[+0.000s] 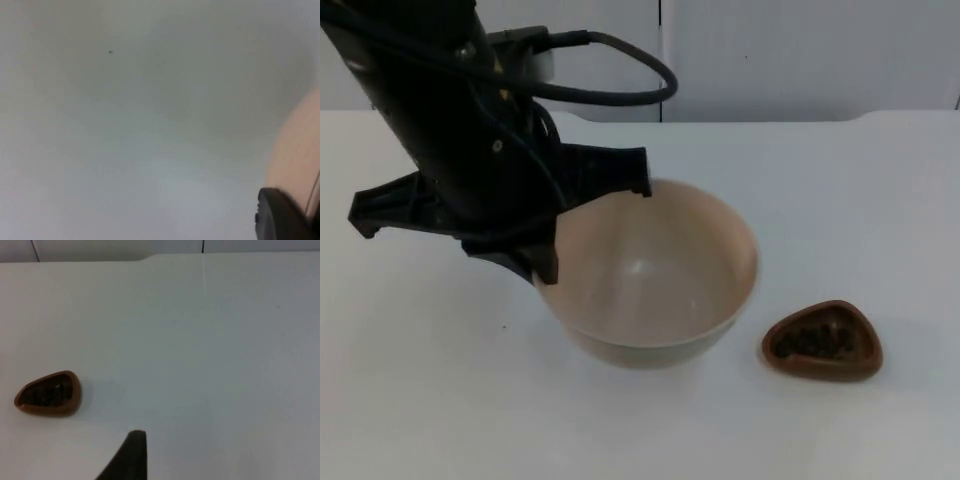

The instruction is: Pick up the bowl with the left hand and pour the coffee beans from the cup into the bowl with the right hand.

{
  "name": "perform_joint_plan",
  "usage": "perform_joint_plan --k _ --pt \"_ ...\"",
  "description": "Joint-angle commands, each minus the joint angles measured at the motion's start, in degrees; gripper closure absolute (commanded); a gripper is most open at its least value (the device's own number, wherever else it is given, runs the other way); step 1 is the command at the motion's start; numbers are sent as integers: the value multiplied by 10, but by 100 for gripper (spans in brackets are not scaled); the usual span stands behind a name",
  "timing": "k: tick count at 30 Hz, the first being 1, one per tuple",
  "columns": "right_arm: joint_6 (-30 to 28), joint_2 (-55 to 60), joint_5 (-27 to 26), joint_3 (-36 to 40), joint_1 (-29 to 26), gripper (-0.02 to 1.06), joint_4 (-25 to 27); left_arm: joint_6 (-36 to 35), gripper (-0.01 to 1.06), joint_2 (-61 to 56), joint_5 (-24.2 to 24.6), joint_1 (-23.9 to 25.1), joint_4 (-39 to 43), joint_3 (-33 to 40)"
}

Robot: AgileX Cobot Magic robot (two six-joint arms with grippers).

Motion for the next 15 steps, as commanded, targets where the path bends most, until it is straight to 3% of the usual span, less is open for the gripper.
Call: perform_joint_plan --k 1,15 --pt "1 -2 -3 1 -5 -1 2 -34 105 -4 2 -6 18 2" --pt "1 -2 -4 0 -5 -1 8 -51 105 -4 4 -42 39 2"
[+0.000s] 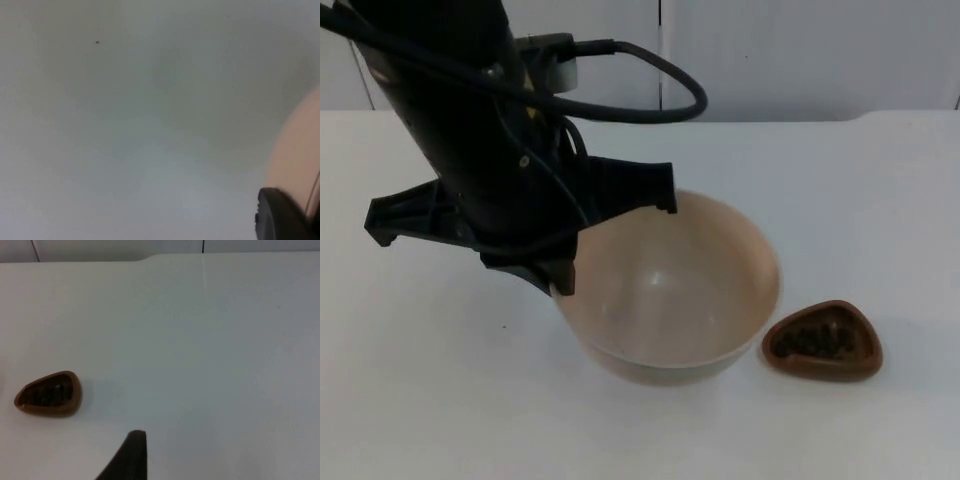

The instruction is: Pick up the bowl with the left hand and pour the coffee beans from the cup into the bowl with the right hand.

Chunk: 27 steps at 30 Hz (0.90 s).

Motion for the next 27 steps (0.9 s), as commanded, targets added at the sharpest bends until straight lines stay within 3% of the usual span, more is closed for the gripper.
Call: perform_joint_plan --k 1,12,27 --pt "1 -2 -5 0 -5 -1 12 -6 105 -4 1 -3 7 2" --pt "17 64 -13 -38 -5 -1 33 -7 105 -4 1 -3 7 2" --pt "17 339 -49 -170 -5 -1 30 -7 105 -4 3 -3 7 2"
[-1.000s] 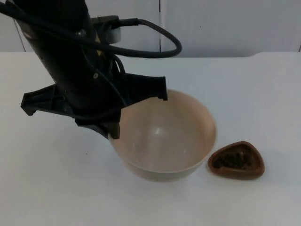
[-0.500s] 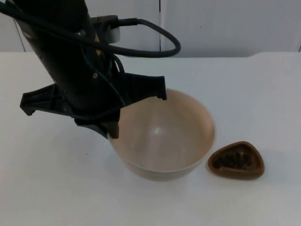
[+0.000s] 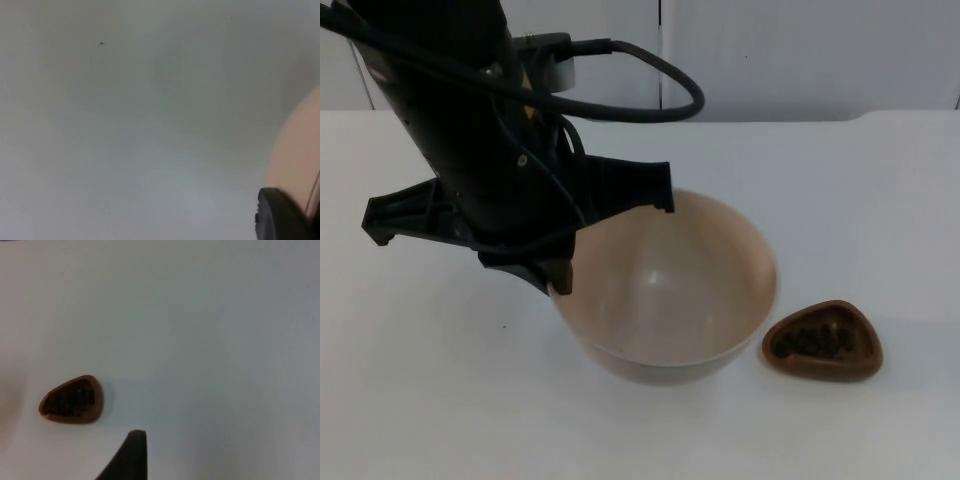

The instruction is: Pick up the bowl with the left hand and pour the coffee beans from the cup into the bowl with the right hand.

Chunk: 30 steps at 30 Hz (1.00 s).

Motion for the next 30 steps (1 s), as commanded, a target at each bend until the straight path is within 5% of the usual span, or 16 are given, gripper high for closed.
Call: perform_joint_plan --k 1,10,30 --pt "-1 28 -10 -18 -5 -1 -1 -4 105 -4 2 -3 4 2" --pt "-26 162 -10 -124 -5 -1 -1 -4 105 -4 2 -3 2 2" --pt "-58 397 -8 -170 36 -1 49 -4 105 -4 3 -3 2 2"
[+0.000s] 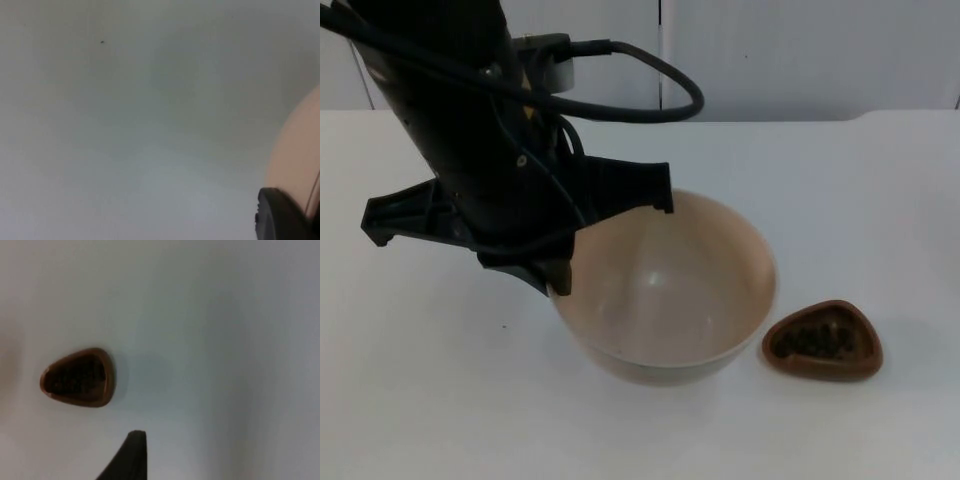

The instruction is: Pick up the bowl with the left hand and pour the coffee beans from the cup into the bowl with the right hand.

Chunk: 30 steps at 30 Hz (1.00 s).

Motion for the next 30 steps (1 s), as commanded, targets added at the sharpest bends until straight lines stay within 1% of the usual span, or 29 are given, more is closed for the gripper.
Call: perform_joint_plan --k 1,5,6,7,11,12,15,16,19,20,21,23,27,30 --pt "-4 17 -10 -4 13 -1 6 -4 105 -4 2 -3 2 2" --pt "-2 67 -25 -13 63 -1 6 -4 105 -4 2 -3 1 2" --pt "6 81 -25 -20 76 -1 6 -4 105 -4 2 -3 1 2" --pt "6 81 -25 -20 76 -1 6 -4 105 -4 2 -3 1 2" --pt "37 140 -25 -60 130 -1 -3 -4 105 -4 2 -3 1 2" --pt "37 140 -25 -60 130 -1 -3 -4 105 -4 2 -3 1 2" --pt "59 173 -22 -88 160 0 -6 -4 105 -4 2 -3 1 2" --pt "59 173 -22 -88 160 0 -6 -4 105 -4 2 -3 1 2" --pt "90 202 -19 -108 191 0 -34 -4 105 -4 2 -3 1 2" --pt "90 202 -19 -108 191 0 -34 -4 105 -4 2 -3 1 2" --pt "116 216 -14 -116 205 0 -65 -4 105 -4 2 -3 1 2" --pt "144 231 -12 -120 221 0 -94 -4 105 -4 2 -3 1 2" --pt "167 251 -12 -121 226 0 -97 -4 105 -4 2 -3 1 2" --pt "181 261 -12 -121 226 0 -109 -4 105 -4 2 -3 1 2"
